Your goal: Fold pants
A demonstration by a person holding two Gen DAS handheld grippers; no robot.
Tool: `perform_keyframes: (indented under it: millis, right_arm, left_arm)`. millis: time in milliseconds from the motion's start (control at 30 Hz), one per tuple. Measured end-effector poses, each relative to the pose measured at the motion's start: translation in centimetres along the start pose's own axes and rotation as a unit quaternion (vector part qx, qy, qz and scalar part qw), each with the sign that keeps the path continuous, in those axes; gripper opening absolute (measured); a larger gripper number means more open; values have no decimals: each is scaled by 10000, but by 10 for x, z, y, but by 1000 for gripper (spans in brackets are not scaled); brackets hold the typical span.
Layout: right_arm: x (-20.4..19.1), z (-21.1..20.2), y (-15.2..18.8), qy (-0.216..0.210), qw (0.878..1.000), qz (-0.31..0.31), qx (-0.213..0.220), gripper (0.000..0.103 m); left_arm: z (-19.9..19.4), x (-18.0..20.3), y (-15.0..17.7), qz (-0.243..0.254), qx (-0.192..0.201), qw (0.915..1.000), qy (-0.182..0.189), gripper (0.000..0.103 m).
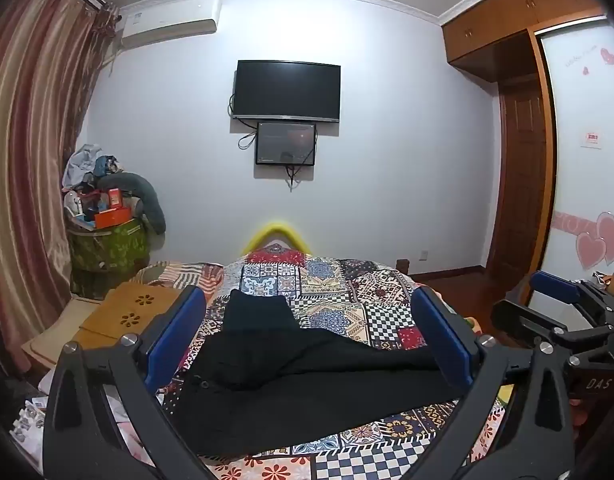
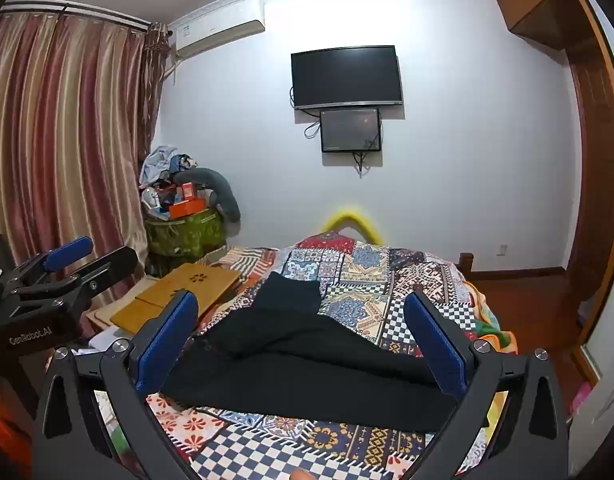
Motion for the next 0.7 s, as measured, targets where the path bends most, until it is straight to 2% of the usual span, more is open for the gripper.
perform_keyframes:
  millis: [67, 167, 333, 700]
  right_arm:
    - [0, 0, 0, -3, 10000, -1, 18, 102]
    - [-1, 0, 1, -7, 10000, 24, -1, 102]
    - [7, 4, 2, 26, 10000, -20, 14, 102]
    - [15, 3, 0, 47, 10000, -5, 22, 102]
  left_arm:
    - [1, -1, 1, -15, -33, 10000, -27, 103]
    - [11, 10, 5, 107, -141, 9998, 121, 103]
    - [6, 4, 5, 32, -21, 9998, 173, 103]
    - [2, 7, 3, 64, -14, 9998, 167, 103]
Point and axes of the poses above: each gripper's, at about its wrist camera, not at the fingertips, and z roughly the way its jaws point, x to its right, y to its underside, the point moved 4 cm from there along z, roughly the way its jaws point, and after that the axes turned 14 degrees about x, right-handed, at the moved point
